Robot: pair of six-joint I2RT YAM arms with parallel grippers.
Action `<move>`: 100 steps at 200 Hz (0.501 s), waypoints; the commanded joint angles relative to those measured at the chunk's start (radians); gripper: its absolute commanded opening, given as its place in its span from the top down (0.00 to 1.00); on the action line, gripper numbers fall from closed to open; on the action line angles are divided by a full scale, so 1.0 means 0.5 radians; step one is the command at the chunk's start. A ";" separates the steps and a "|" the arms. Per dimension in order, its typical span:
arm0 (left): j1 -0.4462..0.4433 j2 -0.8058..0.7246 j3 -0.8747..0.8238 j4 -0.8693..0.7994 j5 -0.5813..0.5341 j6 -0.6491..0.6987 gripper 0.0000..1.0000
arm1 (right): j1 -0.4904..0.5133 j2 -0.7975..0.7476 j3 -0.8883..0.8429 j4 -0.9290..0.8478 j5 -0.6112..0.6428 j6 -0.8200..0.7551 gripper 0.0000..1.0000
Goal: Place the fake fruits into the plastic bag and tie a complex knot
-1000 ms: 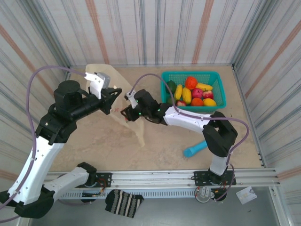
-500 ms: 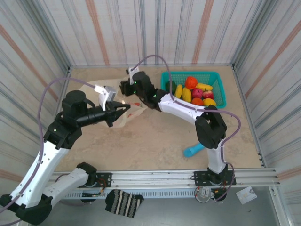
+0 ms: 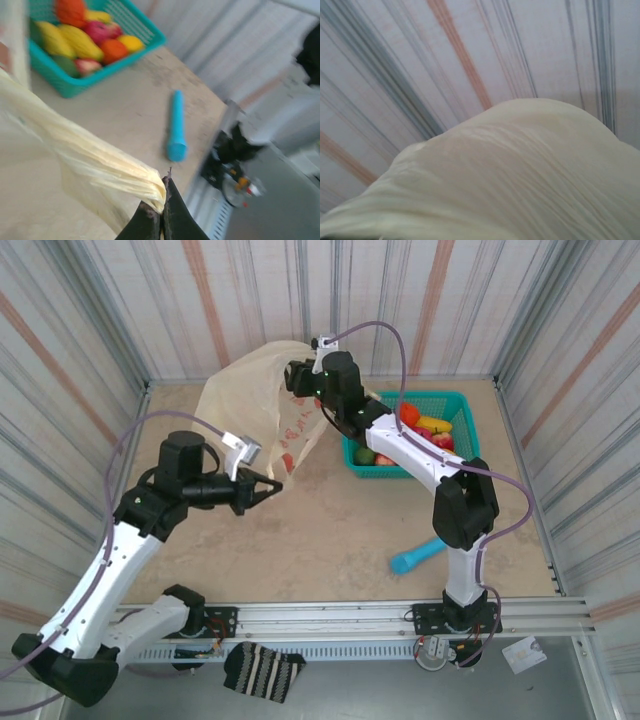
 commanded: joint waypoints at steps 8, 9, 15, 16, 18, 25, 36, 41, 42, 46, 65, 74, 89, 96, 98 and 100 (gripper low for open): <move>0.080 0.032 0.122 0.161 -0.562 0.022 1.00 | 0.035 -0.030 -0.046 -0.351 -0.377 -0.047 0.35; 0.084 0.034 0.118 0.171 -0.578 0.022 1.00 | 0.034 -0.030 -0.048 -0.366 -0.385 -0.047 0.35; 0.113 0.056 0.087 0.230 -0.631 0.001 1.00 | 0.042 -0.036 -0.057 -0.430 -0.430 -0.053 0.35; 0.122 0.060 0.082 0.238 -0.634 -0.004 1.00 | 0.042 -0.038 -0.061 -0.438 -0.438 -0.053 0.35; 0.135 0.073 0.076 0.252 -0.629 -0.012 1.00 | 0.045 -0.038 -0.064 -0.452 -0.454 -0.056 0.36; 0.192 0.114 0.061 0.304 -0.587 -0.054 1.00 | 0.051 -0.055 -0.087 -0.507 -0.525 -0.066 0.36; 0.237 0.192 0.069 0.329 -0.568 -0.113 1.00 | 0.069 -0.095 -0.144 -0.575 -0.535 -0.096 0.37; 0.247 0.227 0.077 0.332 -0.556 -0.121 1.00 | 0.078 -0.123 -0.180 -0.599 -0.518 -0.109 0.37; 0.251 0.234 0.078 0.332 -0.554 -0.121 1.00 | 0.082 -0.127 -0.185 -0.601 -0.519 -0.112 0.37; 0.251 0.258 0.086 0.335 -0.546 -0.122 1.00 | 0.087 -0.151 -0.222 -0.605 -0.531 -0.127 0.37; 0.251 0.309 0.099 0.345 -0.552 -0.112 1.00 | 0.099 -0.289 -0.405 -0.551 -0.670 -0.141 0.38; 0.251 0.307 0.088 0.359 -0.540 -0.083 1.00 | 0.101 -0.348 -0.467 -0.531 -0.735 -0.114 0.39; 0.251 0.298 0.080 0.343 -0.561 -0.050 1.00 | 0.105 -0.436 -0.519 -0.561 -0.849 -0.103 0.39; 0.252 0.289 0.067 0.354 -0.559 -0.044 1.00 | 0.102 -0.477 -0.530 -0.582 -0.912 -0.086 0.40; 0.254 0.289 0.063 0.360 -0.556 -0.045 1.00 | 0.104 -0.487 -0.525 -0.594 -0.928 -0.083 0.40; 0.252 0.285 0.060 0.364 -0.557 -0.045 1.00 | 0.100 -0.498 -0.521 -0.607 -0.946 -0.073 0.40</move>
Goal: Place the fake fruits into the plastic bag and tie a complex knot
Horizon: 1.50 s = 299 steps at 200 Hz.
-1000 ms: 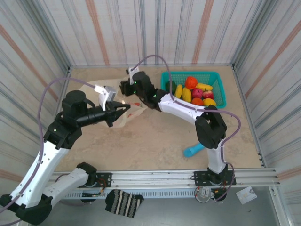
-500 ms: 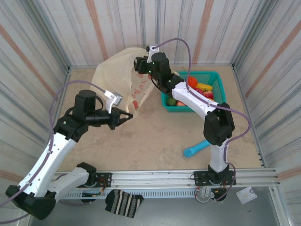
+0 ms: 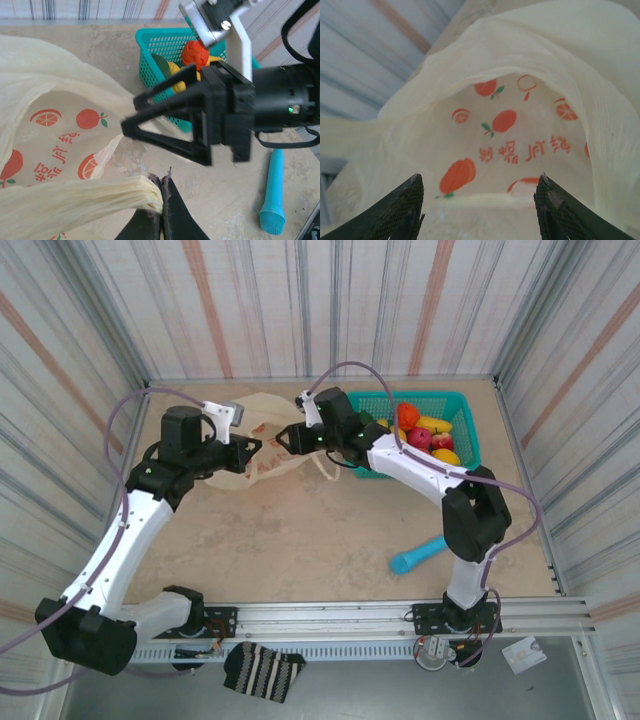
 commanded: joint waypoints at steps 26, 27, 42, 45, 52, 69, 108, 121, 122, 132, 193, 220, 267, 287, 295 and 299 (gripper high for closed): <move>0.006 -0.090 -0.059 0.133 0.040 0.020 1.00 | -0.124 -0.360 0.041 -0.220 -0.394 0.108 0.41; 0.006 -0.091 -0.059 0.136 0.044 0.020 1.00 | -0.130 -0.368 0.040 -0.223 -0.383 0.109 0.41; 0.004 -0.137 -0.096 0.186 0.072 0.020 1.00 | -0.202 -0.476 -0.006 -0.307 -0.076 0.100 0.40; 0.004 -0.154 -0.105 0.192 0.071 0.022 1.00 | -0.219 -0.492 -0.008 -0.337 -0.003 0.100 0.37; 0.003 -0.188 -0.125 0.205 0.078 0.037 1.00 | -0.267 -0.504 0.006 -0.424 0.136 0.100 0.33; -0.049 -0.263 -0.175 0.200 -0.021 0.064 1.00 | -0.467 -0.442 0.082 -0.678 0.273 0.101 0.33; -0.218 -0.390 -0.303 0.124 -0.111 0.218 1.00 | -0.771 0.019 0.399 -1.127 0.388 -0.030 0.34; -0.217 -0.432 -0.391 0.179 -0.012 0.254 1.00 | -0.798 0.196 0.486 -1.140 0.416 -0.110 0.33; -0.219 -0.436 -0.397 0.185 -0.005 0.254 1.00 | -0.798 0.207 0.494 -1.144 0.421 -0.114 0.34; -0.221 -0.453 -0.439 0.209 -0.008 0.253 1.00 | -0.804 0.336 0.602 -1.175 0.474 -0.163 0.33; -0.239 -0.423 -0.453 0.176 -0.089 0.264 1.00 | -0.811 1.031 1.274 -1.356 0.406 -0.206 0.32; -0.248 -0.414 -0.452 0.175 -0.108 0.265 1.00 | -0.823 1.168 1.343 -1.383 0.443 -0.203 0.31; -0.242 -0.369 -0.449 0.205 -0.090 0.262 1.00 | -0.836 1.315 1.401 -1.434 0.390 -0.188 0.29; -0.230 -0.346 -0.449 0.225 -0.073 0.253 1.00 | -0.836 1.317 1.394 -1.416 0.355 -0.183 0.32; -0.226 -0.337 -0.447 0.228 -0.069 0.250 1.00 | -0.836 1.298 1.388 -1.407 0.348 -0.185 0.35; -0.224 -0.336 -0.446 0.228 -0.070 0.250 1.00 | -0.836 1.283 1.381 -1.404 0.349 -0.186 0.37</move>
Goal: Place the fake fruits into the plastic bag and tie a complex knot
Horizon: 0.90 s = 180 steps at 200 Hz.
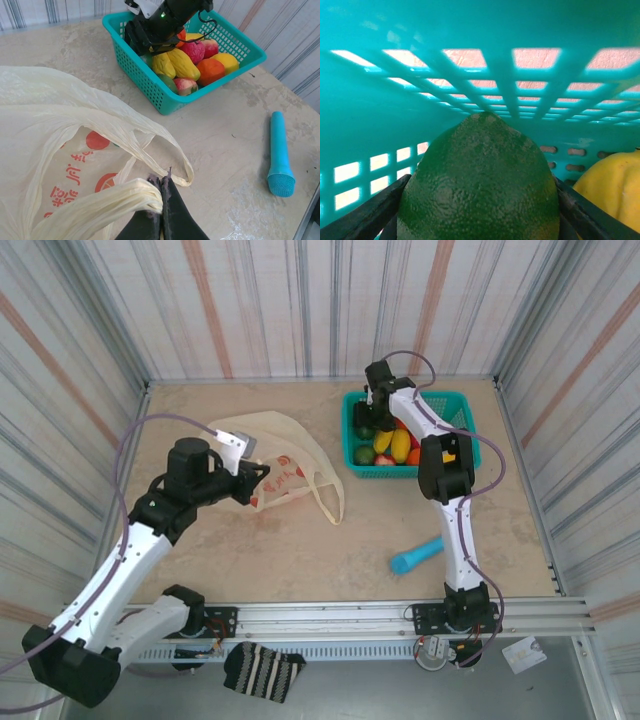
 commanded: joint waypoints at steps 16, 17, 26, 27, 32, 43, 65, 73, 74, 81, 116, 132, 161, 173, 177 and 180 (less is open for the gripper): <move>0.023 0.019 -0.014 0.067 0.022 0.016 1.00 | -0.009 -0.130 -0.125 0.012 -0.027 -0.024 0.42; 0.023 0.018 -0.015 0.067 0.022 0.015 1.00 | -0.007 -0.142 -0.138 0.027 -0.025 -0.024 0.42; 0.028 0.019 -0.017 0.067 0.026 0.014 1.00 | -0.008 -0.271 -0.254 0.124 -0.015 -0.019 0.44; 0.029 0.017 -0.017 0.069 0.027 0.014 1.00 | -0.007 -0.286 -0.268 0.134 -0.013 -0.019 0.44; 0.033 0.018 -0.017 0.068 0.028 0.015 1.00 | -0.006 -0.351 -0.324 0.175 -0.014 -0.010 0.45; 0.041 0.012 -0.014 0.067 0.028 0.015 1.00 | -0.003 -0.507 -0.439 0.259 -0.016 0.009 0.46; 0.048 0.003 -0.019 0.070 0.017 0.020 1.00 | 0.039 -0.840 -0.768 0.488 -0.043 0.018 0.46; 0.051 0.001 -0.020 0.076 0.015 0.018 1.00 | 0.067 -0.955 -0.873 0.561 -0.060 0.029 0.46; 0.051 0.002 -0.020 0.076 0.014 0.018 1.00 | 0.072 -0.972 -0.884 0.568 -0.068 0.030 0.46; 0.051 0.003 -0.022 0.081 0.015 0.014 1.00 | 0.101 -1.062 -0.979 0.626 -0.133 0.034 0.46; 0.054 -0.010 -0.069 0.145 -0.053 -0.046 1.00 | 0.386 -1.402 -1.415 0.908 -0.416 -0.015 0.49; 0.054 -0.014 -0.092 0.168 -0.066 -0.062 1.00 | 0.546 -1.456 -1.549 0.997 -0.566 -0.048 0.50; 0.054 -0.050 -0.129 0.203 -0.092 -0.075 1.00 | 0.798 -1.425 -1.690 1.109 -0.739 -0.106 0.50; 0.054 -0.063 -0.142 0.219 -0.103 -0.077 1.00 | 0.878 -1.377 -1.726 1.153 -0.785 -0.143 0.50; 0.054 -0.067 -0.146 0.226 -0.101 -0.083 1.00 | 0.898 -1.355 -1.733 1.165 -0.784 -0.145 0.50; 0.056 -0.069 -0.151 0.233 -0.101 -0.087 1.00 | 0.910 -1.336 -1.731 1.173 -0.782 -0.139 0.50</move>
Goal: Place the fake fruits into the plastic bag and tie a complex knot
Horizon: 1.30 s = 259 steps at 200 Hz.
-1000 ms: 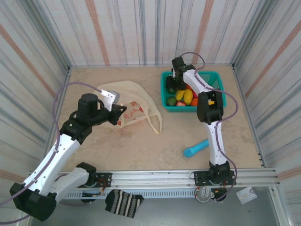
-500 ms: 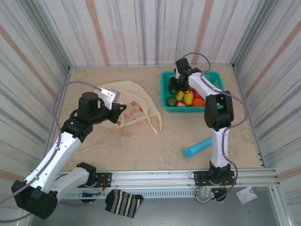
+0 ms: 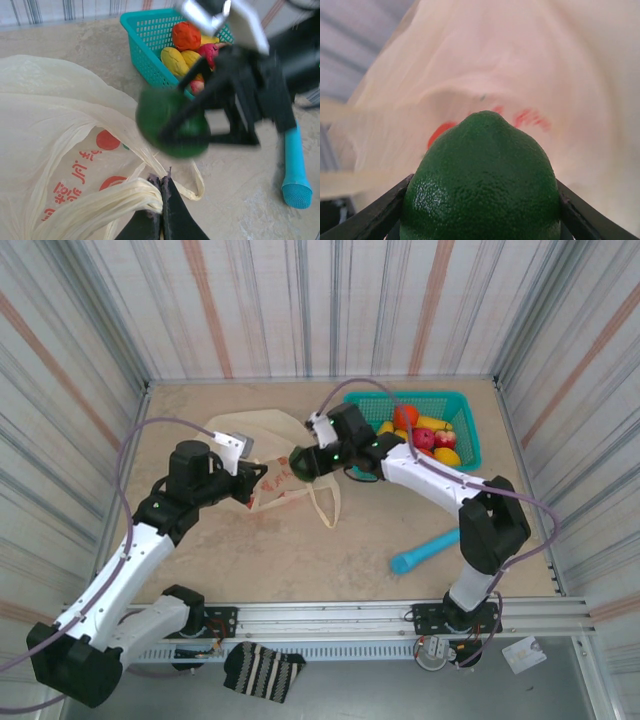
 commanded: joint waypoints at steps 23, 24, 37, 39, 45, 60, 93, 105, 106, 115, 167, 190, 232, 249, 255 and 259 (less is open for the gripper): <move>0.013 -0.061 -0.055 0.130 0.010 -0.058 1.00 | 0.120 0.279 0.039 0.168 -0.188 -0.001 0.52; 0.012 -0.063 -0.056 0.130 0.012 -0.058 1.00 | 0.120 0.286 0.049 0.171 -0.186 0.008 0.52; 0.013 -0.069 -0.059 0.137 0.043 -0.055 1.00 | 0.128 0.388 0.130 0.217 -0.190 0.092 0.53; 0.012 -0.070 -0.059 0.142 0.049 -0.054 1.00 | 0.127 0.407 0.149 0.222 -0.185 0.103 0.53; 0.010 -0.076 -0.064 0.149 0.064 -0.047 1.00 | 0.132 0.452 0.198 0.231 -0.157 0.141 0.53; 0.012 -0.091 -0.074 0.174 0.127 -0.039 1.00 | 0.141 0.574 0.350 0.210 -0.054 0.212 0.52; -0.004 -0.117 -0.064 0.167 0.217 0.001 1.00 | 0.171 0.729 0.510 0.359 0.282 0.391 0.50; -0.004 -0.128 -0.053 0.155 0.251 0.021 1.00 | 0.178 0.754 0.527 0.419 0.454 0.464 0.40; -0.004 -0.127 -0.054 0.154 0.254 0.021 1.00 | 0.177 0.754 0.527 0.426 0.469 0.469 0.39; -0.006 -0.129 -0.055 0.150 0.252 0.023 1.00 | 0.187 0.749 0.516 0.468 0.588 0.504 0.30; -0.004 -0.150 -0.032 0.096 0.136 0.037 1.00 | 0.235 0.581 0.365 0.583 0.760 0.405 0.21; -0.001 -0.141 -0.022 0.093 0.122 0.037 1.00 | 0.204 0.437 0.201 0.664 0.587 0.396 0.31; 0.012 -0.090 0.029 0.086 0.107 -0.038 1.00 | 0.117 0.062 -0.078 0.704 0.238 0.419 0.47; 0.016 -0.050 0.103 0.000 0.069 -0.101 1.00 | 0.093 -0.139 -0.193 0.651 0.250 0.364 0.53; 0.019 -0.046 0.117 -0.022 0.054 -0.140 1.00 | 0.079 -0.220 -0.242 0.629 0.289 0.347 0.53; 0.020 -0.046 0.115 -0.016 0.058 -0.159 1.00 | 0.065 -0.269 -0.275 0.619 0.306 0.342 0.53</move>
